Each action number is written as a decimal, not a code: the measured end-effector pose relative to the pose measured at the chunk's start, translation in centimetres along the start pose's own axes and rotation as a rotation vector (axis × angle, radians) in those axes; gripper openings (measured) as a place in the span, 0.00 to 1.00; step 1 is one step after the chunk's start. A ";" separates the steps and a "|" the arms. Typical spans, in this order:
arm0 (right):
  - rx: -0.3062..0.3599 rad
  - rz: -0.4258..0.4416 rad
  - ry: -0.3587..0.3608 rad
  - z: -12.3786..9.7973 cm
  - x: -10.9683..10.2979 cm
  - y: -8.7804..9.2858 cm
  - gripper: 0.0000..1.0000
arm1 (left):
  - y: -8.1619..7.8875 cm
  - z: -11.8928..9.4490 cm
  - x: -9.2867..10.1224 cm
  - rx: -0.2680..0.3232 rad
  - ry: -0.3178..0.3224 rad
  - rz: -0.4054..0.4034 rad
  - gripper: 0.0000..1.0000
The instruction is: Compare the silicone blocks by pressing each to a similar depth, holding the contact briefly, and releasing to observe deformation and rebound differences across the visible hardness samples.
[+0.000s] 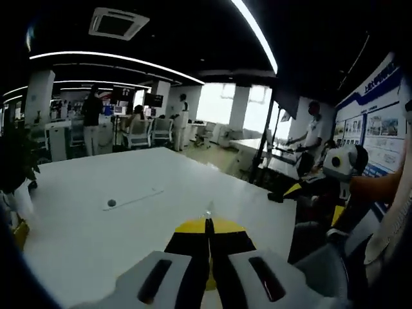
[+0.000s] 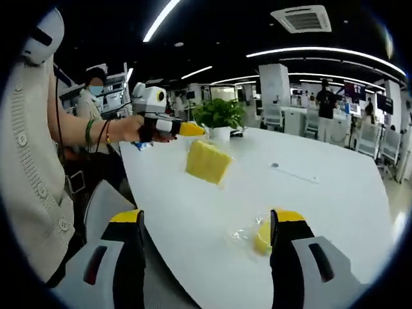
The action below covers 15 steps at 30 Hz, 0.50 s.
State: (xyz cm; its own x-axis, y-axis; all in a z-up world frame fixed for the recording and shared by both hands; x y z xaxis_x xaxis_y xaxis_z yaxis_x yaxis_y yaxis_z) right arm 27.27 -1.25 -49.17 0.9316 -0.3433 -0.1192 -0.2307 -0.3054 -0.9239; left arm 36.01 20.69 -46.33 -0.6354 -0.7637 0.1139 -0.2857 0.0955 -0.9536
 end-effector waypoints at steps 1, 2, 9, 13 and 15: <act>-0.015 -0.016 -0.004 0.0 0.3 -0.4 0.74 | -0.4 -0.2 0.3 0.002 0.005 0.026 0.00; -0.029 -0.033 -0.013 0.1 0.7 -0.9 0.75 | -0.8 -0.4 0.4 0.003 0.012 0.028 0.00; -0.115 -0.159 -0.131 1.7 3.0 -6.2 0.70 | -3.3 -0.9 1.9 0.014 0.077 0.098 0.00; -0.149 -0.224 -0.194 3.7 3.7 -8.8 0.69 | -4.5 -1.1 3.0 0.023 0.094 0.143 0.00; -0.169 -0.260 -0.230 4.7 3.9 -9.7 0.68 | -4.8 -1.2 3.4 0.022 0.109 0.155 0.00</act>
Point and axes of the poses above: the point that each gripper's makers call its tool centre point, and the gripper's own axes: z roughly forward along the fingers, x roughly to its right, y roughly out of its underside, the point moved 5 cm from there along -z, roughly backward along the fingers, and after that the axes turned 12 degrees about -y, right-handed, at the moved point
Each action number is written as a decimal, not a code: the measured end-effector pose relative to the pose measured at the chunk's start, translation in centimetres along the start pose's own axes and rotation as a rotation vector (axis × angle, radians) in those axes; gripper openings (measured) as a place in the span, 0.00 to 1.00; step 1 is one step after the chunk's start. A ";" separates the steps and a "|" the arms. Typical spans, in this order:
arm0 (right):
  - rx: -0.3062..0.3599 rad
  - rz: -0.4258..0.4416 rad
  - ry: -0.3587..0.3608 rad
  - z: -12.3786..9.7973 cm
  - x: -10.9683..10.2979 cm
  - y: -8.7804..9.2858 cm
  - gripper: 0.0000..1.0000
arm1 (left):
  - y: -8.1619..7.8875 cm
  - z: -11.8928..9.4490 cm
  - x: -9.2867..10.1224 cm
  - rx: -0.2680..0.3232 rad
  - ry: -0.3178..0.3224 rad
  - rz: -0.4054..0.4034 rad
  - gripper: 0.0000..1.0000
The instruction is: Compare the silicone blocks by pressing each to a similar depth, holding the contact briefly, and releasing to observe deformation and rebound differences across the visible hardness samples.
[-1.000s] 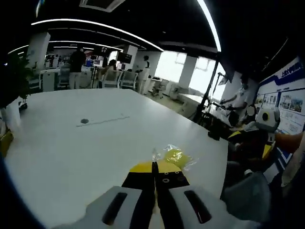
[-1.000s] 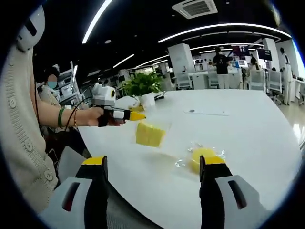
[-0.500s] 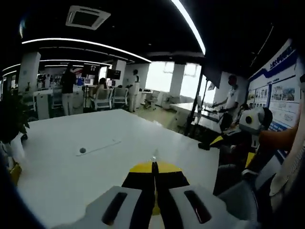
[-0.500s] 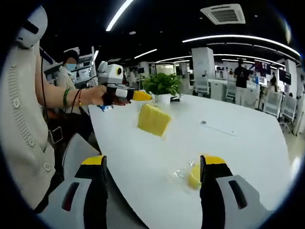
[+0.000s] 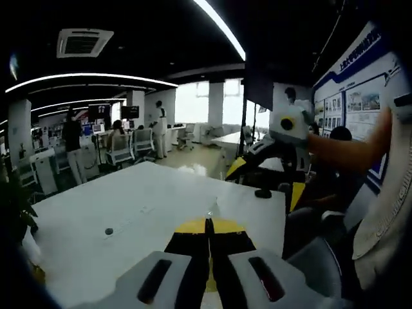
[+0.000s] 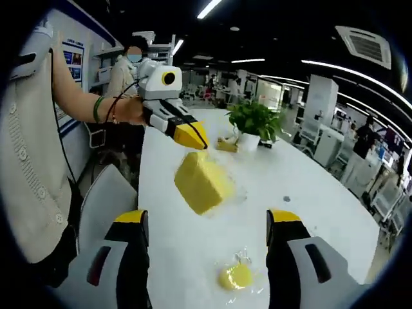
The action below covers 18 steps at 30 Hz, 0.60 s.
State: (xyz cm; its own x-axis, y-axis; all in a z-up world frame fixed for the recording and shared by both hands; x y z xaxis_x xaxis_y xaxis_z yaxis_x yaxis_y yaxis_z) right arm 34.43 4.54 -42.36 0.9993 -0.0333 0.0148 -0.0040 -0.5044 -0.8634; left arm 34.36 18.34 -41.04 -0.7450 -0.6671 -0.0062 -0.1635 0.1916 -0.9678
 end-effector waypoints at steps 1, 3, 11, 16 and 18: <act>-0.008 -0.006 -0.010 0.3 0.3 -0.3 0.68 | -0.2 0.0 0.2 0.000 0.007 0.005 0.00; -0.023 -0.015 -0.038 1.1 0.7 -0.8 0.68 | -0.5 0.1 0.5 0.002 0.015 0.017 0.00; -0.107 -0.065 -0.145 4.7 2.0 -1.2 0.64 | -1.7 0.3 1.1 0.017 0.037 0.039 0.00; -0.134 -0.068 -0.191 6.3 1.8 -0.7 0.61 | -2.0 0.4 1.4 0.021 0.053 0.054 0.00; -0.129 -0.071 -0.197 6.6 2.1 -0.6 0.60 | -2.1 0.4 1.6 0.023 0.061 0.061 0.00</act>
Point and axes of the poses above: the point that each gripper's makers call its tool centre point, and the gripper's own axes: z roughly forward along the fingers, x roughly to its right, y roughly out of its underside, the point moved 5 cm from there along -z, roughly backward along the fingers, and after that the axes turned 12 degrees about -y, right-handed, at the moved point
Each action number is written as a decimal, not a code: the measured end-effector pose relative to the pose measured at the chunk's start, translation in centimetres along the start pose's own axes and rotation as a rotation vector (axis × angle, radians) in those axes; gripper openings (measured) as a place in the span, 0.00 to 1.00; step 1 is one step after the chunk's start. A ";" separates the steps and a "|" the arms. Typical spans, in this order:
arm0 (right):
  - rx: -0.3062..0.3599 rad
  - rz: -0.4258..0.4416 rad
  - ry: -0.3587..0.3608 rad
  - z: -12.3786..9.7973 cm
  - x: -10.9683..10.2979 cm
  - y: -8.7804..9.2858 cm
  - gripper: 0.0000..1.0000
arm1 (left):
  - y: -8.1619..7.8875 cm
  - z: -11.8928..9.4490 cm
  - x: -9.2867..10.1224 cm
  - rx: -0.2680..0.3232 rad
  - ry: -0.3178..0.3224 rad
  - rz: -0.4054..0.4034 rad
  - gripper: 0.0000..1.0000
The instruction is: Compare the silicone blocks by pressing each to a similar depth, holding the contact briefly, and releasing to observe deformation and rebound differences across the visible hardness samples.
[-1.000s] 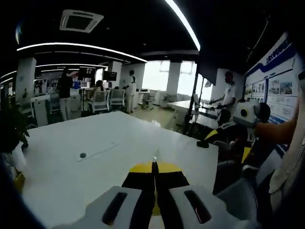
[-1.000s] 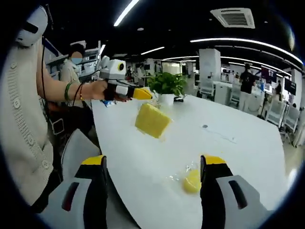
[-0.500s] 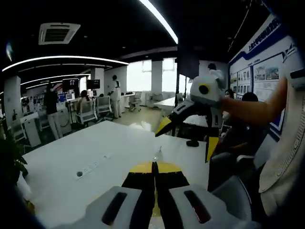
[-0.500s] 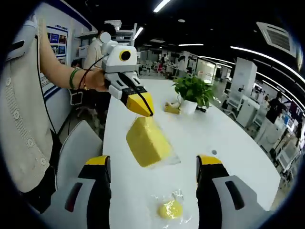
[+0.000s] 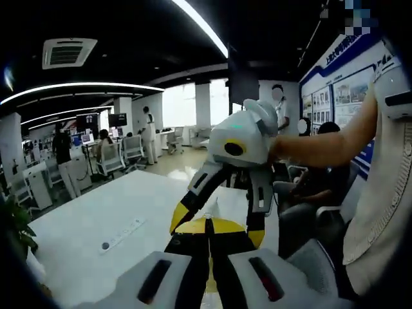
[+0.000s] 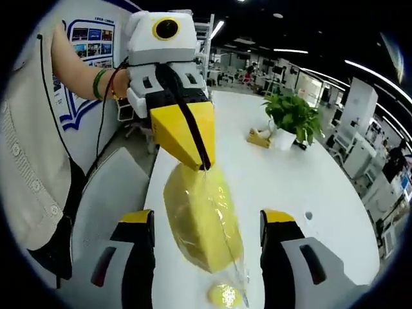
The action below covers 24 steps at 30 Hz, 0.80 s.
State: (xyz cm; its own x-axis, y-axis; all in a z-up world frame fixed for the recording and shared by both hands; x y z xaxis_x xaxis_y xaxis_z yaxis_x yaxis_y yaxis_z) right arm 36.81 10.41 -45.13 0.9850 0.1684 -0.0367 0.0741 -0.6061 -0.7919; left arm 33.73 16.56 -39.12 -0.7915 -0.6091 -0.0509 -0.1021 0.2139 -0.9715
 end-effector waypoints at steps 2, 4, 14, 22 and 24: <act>0.001 -0.002 -0.008 0.3 -0.1 0.0 0.56 | -0.1 -0.1 0.3 0.002 0.017 0.017 0.00; -0.007 0.001 -0.022 0.7 -0.2 0.1 0.55 | -0.5 -0.2 0.9 0.015 0.045 0.040 0.00; -0.025 -0.046 -0.070 1.5 -1.1 -0.1 0.33 | -1.1 -0.2 1.6 0.014 0.085 0.085 0.00; -0.053 -0.084 -0.059 0.8 -1.5 -0.8 0.27 | -1.7 -0.7 2.0 0.025 0.089 0.115 0.00; -0.060 -0.093 -0.052 0.7 -1.6 -1.1 0.24 | -1.9 -0.8 2.0 0.028 0.086 0.119 0.00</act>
Point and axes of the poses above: the point that each gripper's makers call its tool centre point, and the gripper's own axes: z roughly forward along the fingers, x roughly to its right, y roughly out of its underside, the point moved 5 cm from there along -z, roughly backward along the fingers, and after that the axes turned 12 degrees about -y, right-handed, at the moved point
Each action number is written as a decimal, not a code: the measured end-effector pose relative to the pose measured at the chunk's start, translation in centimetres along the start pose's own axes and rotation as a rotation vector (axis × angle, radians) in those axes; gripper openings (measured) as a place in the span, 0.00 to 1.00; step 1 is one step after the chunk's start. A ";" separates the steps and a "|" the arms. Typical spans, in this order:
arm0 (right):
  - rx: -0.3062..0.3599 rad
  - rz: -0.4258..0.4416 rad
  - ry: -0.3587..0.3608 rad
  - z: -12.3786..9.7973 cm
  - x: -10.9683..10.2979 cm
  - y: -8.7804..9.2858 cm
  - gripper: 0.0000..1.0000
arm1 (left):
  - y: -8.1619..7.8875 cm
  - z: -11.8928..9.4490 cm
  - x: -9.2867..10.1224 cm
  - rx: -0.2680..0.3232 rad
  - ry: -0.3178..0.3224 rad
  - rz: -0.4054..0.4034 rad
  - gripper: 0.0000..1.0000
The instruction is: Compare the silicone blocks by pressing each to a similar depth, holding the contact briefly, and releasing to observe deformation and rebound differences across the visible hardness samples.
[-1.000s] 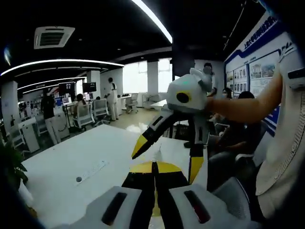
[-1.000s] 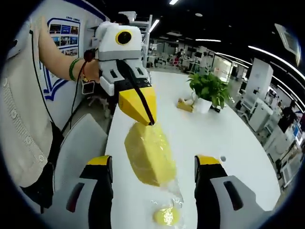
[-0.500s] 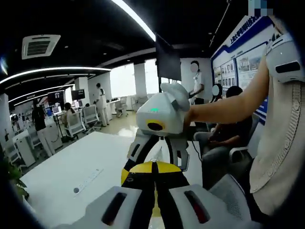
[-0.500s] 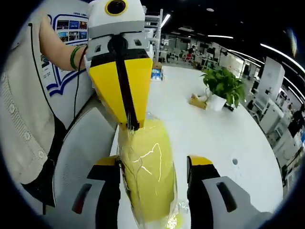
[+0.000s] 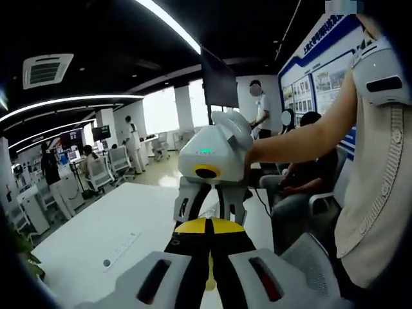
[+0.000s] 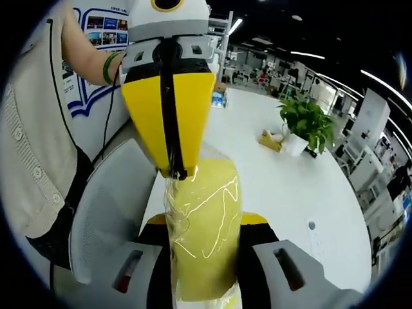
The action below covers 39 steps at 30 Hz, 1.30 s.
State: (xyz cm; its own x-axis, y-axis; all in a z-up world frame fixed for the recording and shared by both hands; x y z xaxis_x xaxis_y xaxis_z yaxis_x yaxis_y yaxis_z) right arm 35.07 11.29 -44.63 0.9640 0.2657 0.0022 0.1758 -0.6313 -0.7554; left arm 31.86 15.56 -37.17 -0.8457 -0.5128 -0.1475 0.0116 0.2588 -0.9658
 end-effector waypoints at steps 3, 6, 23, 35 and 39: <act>-0.016 0.010 0.005 -0.3 -0.2 -0.3 0.22 | -0.3 -0.2 0.0 0.008 -0.006 0.006 0.00; -0.055 0.036 0.009 -0.5 -0.4 -0.3 0.19 | -0.5 -0.2 0.1 0.012 -0.011 0.018 0.00; -0.115 0.068 0.001 -0.9 -0.9 0.4 0.05 | -0.5 0.2 0.8 0.000 -0.001 0.032 0.00; -0.168 0.078 -0.032 -1.0 -1.5 0.7 0.05 | -0.5 0.4 1.1 -0.024 0.007 0.056 0.00; -0.179 0.069 -0.032 -1.1 -1.4 0.8 0.05 | -0.5 0.5 1.1 -0.030 0.003 0.065 0.00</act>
State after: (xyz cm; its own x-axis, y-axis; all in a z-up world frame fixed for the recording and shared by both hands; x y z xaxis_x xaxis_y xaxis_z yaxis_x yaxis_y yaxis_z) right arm 34.12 9.59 -44.53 0.9688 0.2380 -0.0684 0.1446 -0.7677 -0.6242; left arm 31.14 14.46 -36.93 -0.8455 -0.4914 -0.2088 0.0503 0.3159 -0.9474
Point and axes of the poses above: the point that each gripper's makers call its tool centre point, and the gripper's own axes: z roughly forward along the fingers, x roughly to its right, y roughly out of its underside, the point moved 5 cm from there along -z, roughly backward along the fingers, and after that the axes turned 12 degrees about -y, right-handed, at the moved point
